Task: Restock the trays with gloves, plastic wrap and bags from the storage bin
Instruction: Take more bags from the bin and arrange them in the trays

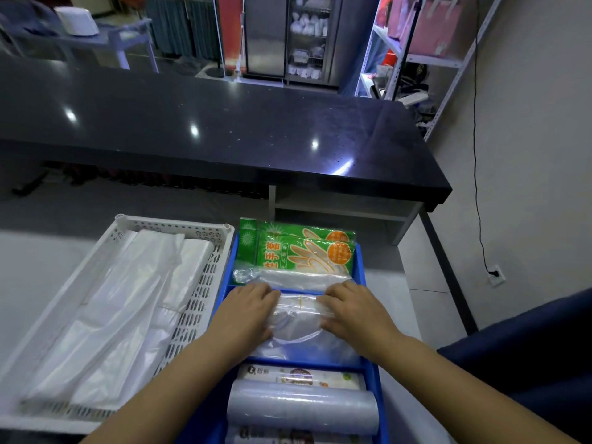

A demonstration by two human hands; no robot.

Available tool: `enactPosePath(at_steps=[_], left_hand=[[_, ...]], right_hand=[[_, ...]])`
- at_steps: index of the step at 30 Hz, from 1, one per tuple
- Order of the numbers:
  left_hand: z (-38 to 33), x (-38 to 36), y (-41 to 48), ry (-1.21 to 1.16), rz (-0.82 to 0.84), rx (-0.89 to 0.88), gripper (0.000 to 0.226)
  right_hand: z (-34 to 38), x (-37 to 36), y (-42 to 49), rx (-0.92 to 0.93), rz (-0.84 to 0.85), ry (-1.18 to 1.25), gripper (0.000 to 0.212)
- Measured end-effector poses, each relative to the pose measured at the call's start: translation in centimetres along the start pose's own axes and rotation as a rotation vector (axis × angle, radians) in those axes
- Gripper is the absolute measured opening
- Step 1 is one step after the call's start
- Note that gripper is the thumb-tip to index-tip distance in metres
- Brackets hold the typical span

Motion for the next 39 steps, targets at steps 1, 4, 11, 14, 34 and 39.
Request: enactPosePath(at_steps=[1, 4, 11, 14, 34, 39], left_hand=[[0.3, 0.1, -0.1, 0.008, -0.009, 0.015, 0.056], [0.8, 0.6, -0.8, -0.012, -0.029, 0.021, 0.046], [0.4, 1.3, -2.1, 0.269, -0.005, -0.035, 0.043], [0.2, 1.9, -2.3, 0.308, -0.008, -0.009, 0.042], [2.0, 0.8, -9.1, 0.007, 0.114, 0.288, 0.042], [4.7, 2.4, -15.4, -0.162, -0.093, 0.397, 0.040]], right_hand=[[0.0, 0.1, -0.1, 0.005, -0.018, 0.008, 0.043], [0.1, 0.0, -0.7, 0.023, 0.000, 0.029, 0.041], [-0.1, -0.6, -0.7, 0.002, 0.139, -0.024, 0.037], [0.0, -0.4, -0.7, 0.016, 0.164, -0.051, 0.041], [4.3, -1.2, -1.8, 0.219, 0.283, -0.128, 0.016], [8.3, 0.5, -2.0, 0.145, 0.089, -0.099, 0.019]])
Point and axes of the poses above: each hand's wrist, its own y-axis towards the middle knuckle, its own x-axis out of the back of the hand, z = x × y, the point moved 7 cm from there along y, towards the middle knuckle, and after that the axes turned 11 degrees about y, right-handed, at the moved point
